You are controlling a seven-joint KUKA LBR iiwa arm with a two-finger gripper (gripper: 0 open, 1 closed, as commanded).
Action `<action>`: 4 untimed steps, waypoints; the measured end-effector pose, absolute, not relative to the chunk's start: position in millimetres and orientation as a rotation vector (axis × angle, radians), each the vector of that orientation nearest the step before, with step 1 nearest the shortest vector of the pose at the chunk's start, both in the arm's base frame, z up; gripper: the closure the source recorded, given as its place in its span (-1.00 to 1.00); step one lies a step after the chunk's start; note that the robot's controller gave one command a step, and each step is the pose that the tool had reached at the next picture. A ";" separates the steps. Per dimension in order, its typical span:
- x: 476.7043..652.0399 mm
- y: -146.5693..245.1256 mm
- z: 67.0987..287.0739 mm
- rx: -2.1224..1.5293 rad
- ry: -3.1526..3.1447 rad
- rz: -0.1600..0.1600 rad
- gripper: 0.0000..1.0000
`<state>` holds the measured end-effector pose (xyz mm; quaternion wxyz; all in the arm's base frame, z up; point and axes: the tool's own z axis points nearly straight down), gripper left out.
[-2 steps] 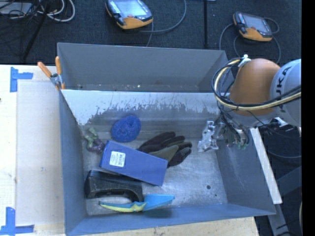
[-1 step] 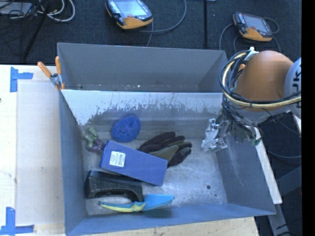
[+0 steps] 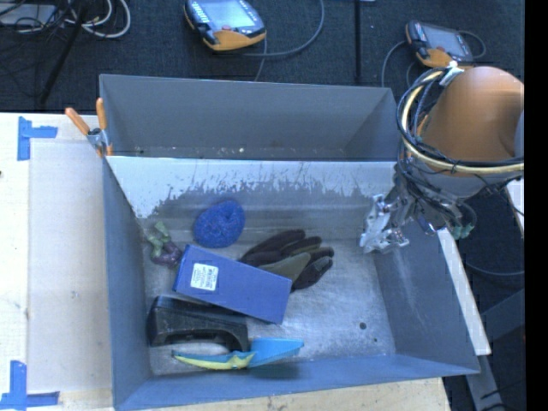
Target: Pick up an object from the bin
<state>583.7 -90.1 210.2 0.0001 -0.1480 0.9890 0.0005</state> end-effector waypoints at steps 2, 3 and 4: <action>588.3 -91.7 145.3 -0.463 3.104 -0.001 -1.00; 588.5 -90.5 135.0 -0.473 3.107 0.003 -1.00; 620.6 -32.3 82.7 -0.575 3.048 -0.010 1.00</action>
Offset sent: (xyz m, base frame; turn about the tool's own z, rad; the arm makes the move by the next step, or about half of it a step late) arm 0.0049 -0.0013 -0.0742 -0.0057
